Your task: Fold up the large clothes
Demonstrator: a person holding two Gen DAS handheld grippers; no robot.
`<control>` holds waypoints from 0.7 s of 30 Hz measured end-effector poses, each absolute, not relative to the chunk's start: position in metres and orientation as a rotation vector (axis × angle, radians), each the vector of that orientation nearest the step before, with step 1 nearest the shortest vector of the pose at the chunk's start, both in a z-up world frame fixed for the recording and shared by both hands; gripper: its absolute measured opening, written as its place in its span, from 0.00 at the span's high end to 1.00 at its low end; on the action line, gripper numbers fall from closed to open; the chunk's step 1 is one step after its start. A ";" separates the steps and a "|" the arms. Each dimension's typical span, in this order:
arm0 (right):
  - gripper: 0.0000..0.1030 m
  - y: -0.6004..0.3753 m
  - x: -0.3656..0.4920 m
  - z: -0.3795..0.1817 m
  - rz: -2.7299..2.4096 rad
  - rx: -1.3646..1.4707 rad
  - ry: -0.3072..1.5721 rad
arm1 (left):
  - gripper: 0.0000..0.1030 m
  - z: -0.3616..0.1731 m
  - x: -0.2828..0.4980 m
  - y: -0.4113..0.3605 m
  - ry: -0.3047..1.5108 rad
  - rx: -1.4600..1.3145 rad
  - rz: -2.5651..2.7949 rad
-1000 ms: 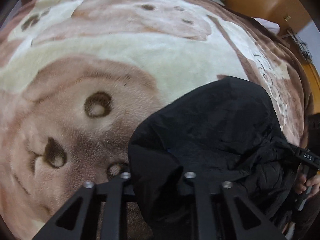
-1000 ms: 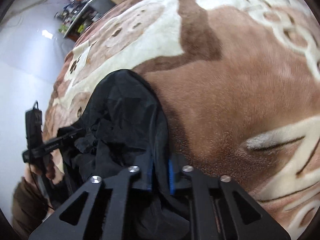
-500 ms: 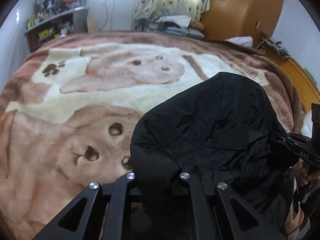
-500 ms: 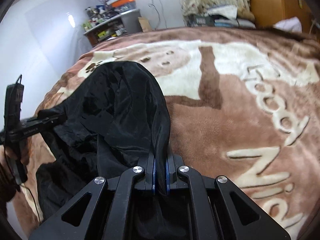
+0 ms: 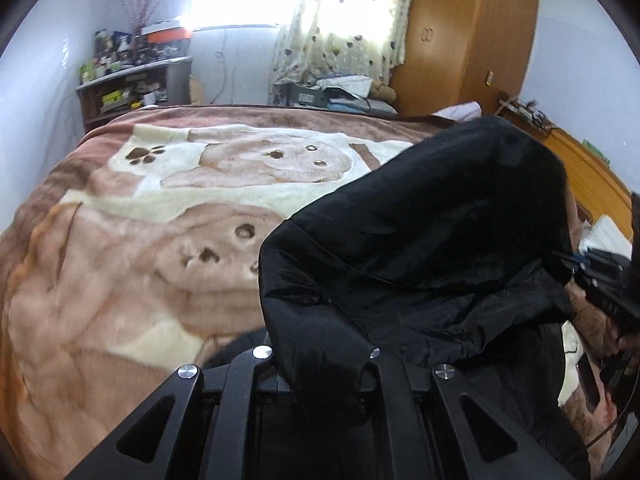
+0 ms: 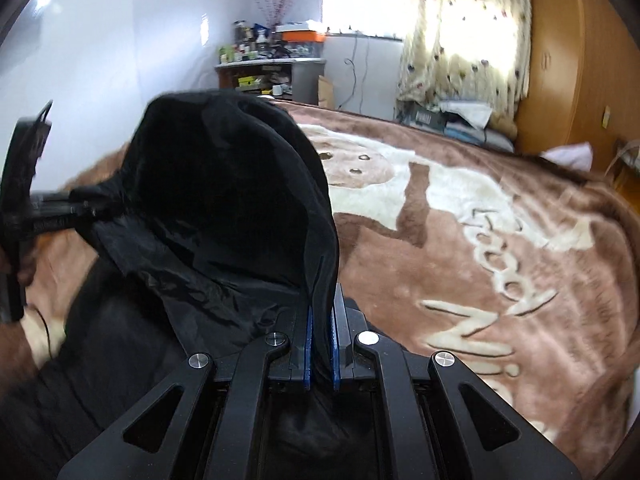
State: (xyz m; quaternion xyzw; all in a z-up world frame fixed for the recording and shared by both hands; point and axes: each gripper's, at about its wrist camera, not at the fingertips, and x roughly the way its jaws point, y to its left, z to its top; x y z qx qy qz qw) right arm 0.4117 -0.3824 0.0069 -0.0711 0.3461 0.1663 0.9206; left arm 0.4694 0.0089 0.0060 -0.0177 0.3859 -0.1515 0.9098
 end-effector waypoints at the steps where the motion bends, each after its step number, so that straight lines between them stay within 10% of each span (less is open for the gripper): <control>1: 0.94 -0.384 0.404 0.005 0.338 -0.145 0.707 | 0.88 0.004 0.463 0.011 0.791 -0.048 -0.307; 14: 0.91 -0.404 0.325 -0.032 0.269 0.039 0.732 | 0.68 -0.022 0.371 0.053 0.836 -0.276 -0.274; 21: 0.80 -0.425 0.289 -0.031 0.287 0.329 0.785 | 0.40 -0.021 0.338 0.101 0.879 -0.623 -0.307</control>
